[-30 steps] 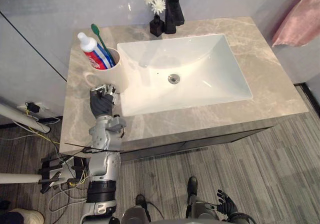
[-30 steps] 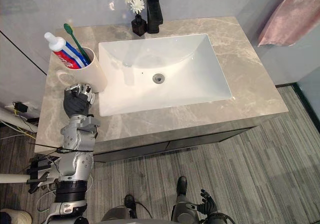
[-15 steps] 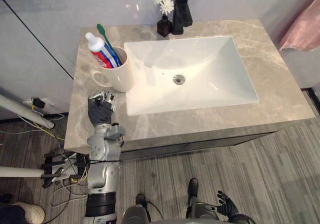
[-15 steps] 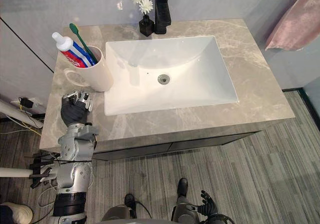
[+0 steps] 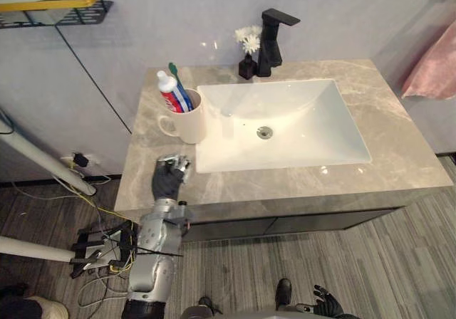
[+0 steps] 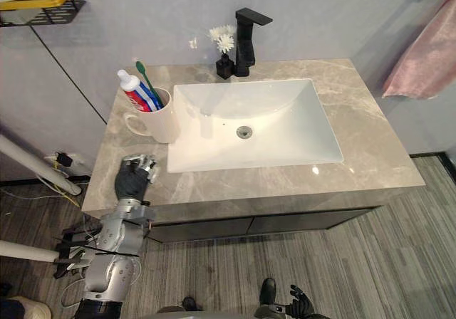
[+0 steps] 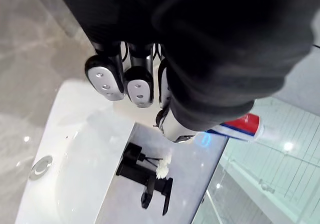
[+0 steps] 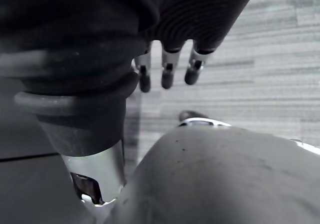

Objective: Organize washtable

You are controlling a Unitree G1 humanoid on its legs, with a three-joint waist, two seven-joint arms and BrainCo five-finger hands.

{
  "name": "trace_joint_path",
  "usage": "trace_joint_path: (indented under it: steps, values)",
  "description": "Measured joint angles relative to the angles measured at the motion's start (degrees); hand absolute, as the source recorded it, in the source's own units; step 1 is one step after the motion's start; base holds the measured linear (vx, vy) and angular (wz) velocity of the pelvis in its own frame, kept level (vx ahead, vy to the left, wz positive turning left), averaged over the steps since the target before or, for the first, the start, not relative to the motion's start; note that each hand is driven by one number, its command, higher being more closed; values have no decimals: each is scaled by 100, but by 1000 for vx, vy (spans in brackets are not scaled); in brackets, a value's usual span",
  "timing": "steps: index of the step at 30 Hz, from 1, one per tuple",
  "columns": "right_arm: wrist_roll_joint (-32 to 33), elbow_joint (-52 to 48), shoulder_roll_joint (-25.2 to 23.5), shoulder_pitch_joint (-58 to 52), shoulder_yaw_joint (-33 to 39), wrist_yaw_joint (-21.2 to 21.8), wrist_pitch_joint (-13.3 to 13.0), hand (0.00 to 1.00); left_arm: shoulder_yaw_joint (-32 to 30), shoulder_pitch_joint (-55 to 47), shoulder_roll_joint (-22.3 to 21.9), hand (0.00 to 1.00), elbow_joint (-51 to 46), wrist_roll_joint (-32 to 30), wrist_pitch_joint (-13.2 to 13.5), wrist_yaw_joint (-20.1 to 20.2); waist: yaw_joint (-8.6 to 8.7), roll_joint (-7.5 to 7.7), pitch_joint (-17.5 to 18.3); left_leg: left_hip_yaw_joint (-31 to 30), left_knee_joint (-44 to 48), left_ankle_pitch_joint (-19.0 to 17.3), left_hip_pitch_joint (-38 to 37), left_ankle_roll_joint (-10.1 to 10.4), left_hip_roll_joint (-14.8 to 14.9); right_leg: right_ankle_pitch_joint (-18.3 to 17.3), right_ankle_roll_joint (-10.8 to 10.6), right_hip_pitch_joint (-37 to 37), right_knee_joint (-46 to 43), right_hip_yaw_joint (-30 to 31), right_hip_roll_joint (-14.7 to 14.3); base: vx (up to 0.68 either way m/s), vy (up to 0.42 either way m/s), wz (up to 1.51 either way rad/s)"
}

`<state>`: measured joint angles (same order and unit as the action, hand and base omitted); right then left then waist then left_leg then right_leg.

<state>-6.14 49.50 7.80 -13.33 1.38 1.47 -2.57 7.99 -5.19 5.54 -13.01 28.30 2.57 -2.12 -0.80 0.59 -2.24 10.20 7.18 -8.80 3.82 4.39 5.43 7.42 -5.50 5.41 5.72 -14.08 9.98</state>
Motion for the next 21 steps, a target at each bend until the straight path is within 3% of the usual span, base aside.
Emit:
trace_joint_path:
  steps: [6,13,21]
  values:
    - [-10,84,76,71,-312,9,27,0,517,804,172,100,292,-35,-104,93,8,10,68,-48,-132,100,-42,1,-37,2,-2,-11,20,-42,23,-26,-17,4]
    - [-10,71,106,81,-356,7,21,0,425,2399,210,100,712,-440,-106,-210,163,18,90,-75,-127,167,42,-15,-62,41,-56,44,-4,-16,57,-11,-9,3]
    - [-9,18,39,84,-184,20,28,0,95,2937,196,100,1413,-694,-71,-462,302,23,82,-49,-133,208,54,0,-50,86,-15,91,5,-6,38,-52,-26,-3]
